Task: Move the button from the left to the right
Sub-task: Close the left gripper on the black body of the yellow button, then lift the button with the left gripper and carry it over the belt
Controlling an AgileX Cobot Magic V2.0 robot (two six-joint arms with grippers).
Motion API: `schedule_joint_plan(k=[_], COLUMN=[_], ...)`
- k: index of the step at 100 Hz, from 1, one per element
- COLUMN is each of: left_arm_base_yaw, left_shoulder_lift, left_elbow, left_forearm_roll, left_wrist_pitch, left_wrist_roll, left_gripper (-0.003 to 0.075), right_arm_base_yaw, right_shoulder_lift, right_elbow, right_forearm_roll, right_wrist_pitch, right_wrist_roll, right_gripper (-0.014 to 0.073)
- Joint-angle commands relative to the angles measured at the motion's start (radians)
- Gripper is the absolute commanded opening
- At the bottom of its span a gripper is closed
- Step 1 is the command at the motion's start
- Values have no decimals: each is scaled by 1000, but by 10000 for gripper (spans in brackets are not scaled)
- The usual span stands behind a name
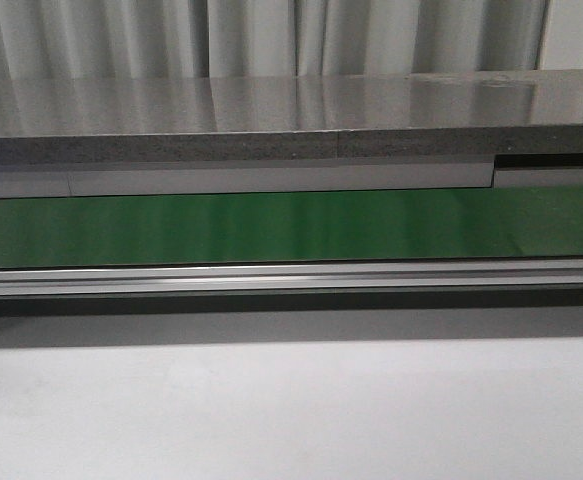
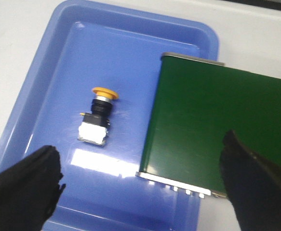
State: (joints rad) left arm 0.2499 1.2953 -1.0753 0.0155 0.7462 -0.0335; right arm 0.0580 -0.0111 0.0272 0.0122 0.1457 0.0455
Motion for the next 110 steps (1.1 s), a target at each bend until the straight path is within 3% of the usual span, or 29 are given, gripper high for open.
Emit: schedule_joint_plan(k=[1,54,110], left_arm_base_yaw=[36,112,114], left_shoulder_lift=[56,439,603], left_elbow=[-70,-266,-290], left_forearm_roll=[7,39,47], left_wrist_pitch=[-54,-47,-56], left_wrist_roll=[1,1,1], left_gripper=[628,628,628], right_arm_base_yaw=[-6,-6,-6], right_shoulder_lift=[-20,-20,-20], right_elbow=[-15,-15,-15], right_forearm_roll=[-5,-5,-5], right_wrist_pitch=[-80,-80,-80], right_wrist_roll=[-4,-4,-4], right_gripper=[-67,-67,-67])
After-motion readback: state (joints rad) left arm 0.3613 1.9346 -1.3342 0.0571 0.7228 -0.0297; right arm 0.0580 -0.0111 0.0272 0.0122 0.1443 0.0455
